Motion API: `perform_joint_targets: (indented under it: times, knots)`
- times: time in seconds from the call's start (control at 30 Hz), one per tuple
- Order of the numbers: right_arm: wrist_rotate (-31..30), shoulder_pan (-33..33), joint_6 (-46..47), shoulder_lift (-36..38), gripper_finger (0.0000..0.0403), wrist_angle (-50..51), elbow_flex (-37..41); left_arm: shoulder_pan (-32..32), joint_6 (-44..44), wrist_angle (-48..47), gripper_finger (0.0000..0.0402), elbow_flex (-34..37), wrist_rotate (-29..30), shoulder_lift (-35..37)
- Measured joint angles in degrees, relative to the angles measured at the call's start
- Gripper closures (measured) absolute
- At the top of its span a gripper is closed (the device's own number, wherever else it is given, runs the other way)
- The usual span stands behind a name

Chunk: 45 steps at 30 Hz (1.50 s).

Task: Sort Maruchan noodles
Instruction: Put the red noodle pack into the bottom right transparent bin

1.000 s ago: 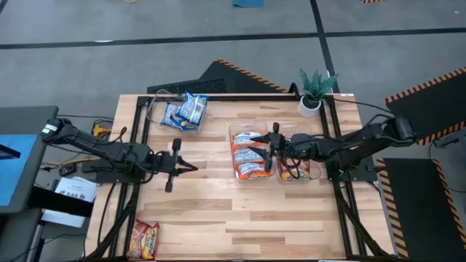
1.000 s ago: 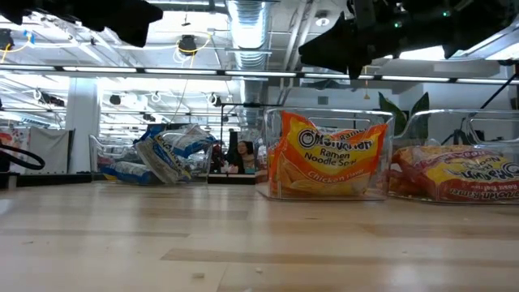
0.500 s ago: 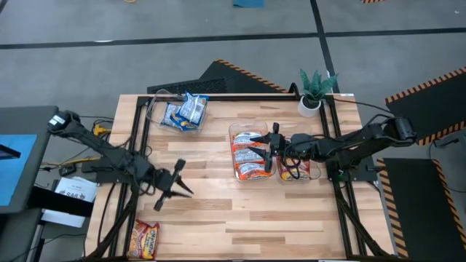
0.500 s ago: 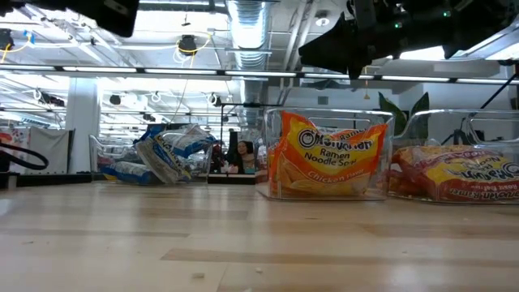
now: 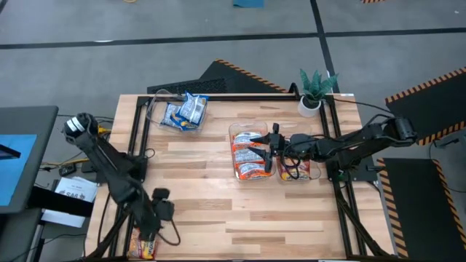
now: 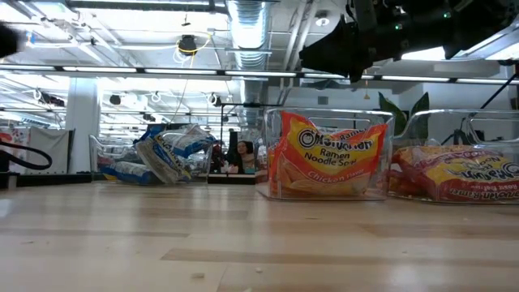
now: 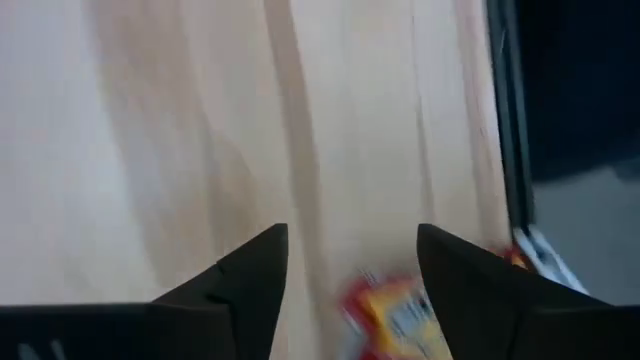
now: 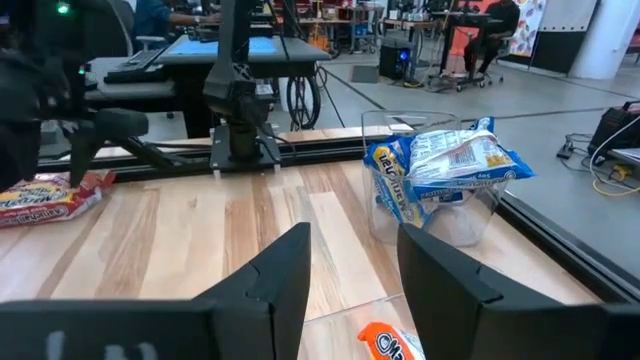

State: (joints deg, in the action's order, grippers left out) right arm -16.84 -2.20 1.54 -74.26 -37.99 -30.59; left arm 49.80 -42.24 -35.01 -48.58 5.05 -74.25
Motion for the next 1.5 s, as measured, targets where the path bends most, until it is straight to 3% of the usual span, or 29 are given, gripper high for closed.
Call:
perform_joint_targets:
  times: [0.3,0.47,0.57,0.7,0.87,1.1,1.5]
  knots:
    - [0.0,0.0,0.6,0.0,0.0228,1.4,0.0,8.9,-30.4,-3.9,0.0207,-4.4,-16.6,-10.4]
    - [0.0,0.0,0.6,0.0,0.0228,1.8,0.0,12.6,-39.6,-0.5,0.0238,-5.5,-15.9,-11.2]
    - [0.0,0.0,0.6,0.0,0.0228,1.8,0.0,13.9,-46.8,-0.5,0.0278,-5.5,-12.8,-11.4]
    - [0.0,0.0,0.6,0.0,0.0228,1.8,0.0,14.2,-51.1,-0.8,0.0370,-5.5,-17.8,-14.8]
    - [0.0,0.0,0.6,0.0,0.0228,2.0,0.0,12.6,-49.5,-1.6,0.0399,-5.7,-26.1,-19.6]
    - [0.1,0.1,1.5,0.0,0.0228,2.0,0.0,9.5,-43.0,-5.0,0.0401,-5.6,-27.8,-21.6]
    - [0.1,0.1,1.5,0.0,0.0228,2.0,0.0,-4.3,-5.1,-8.3,0.0401,-5.9,-11.4,-21.2]
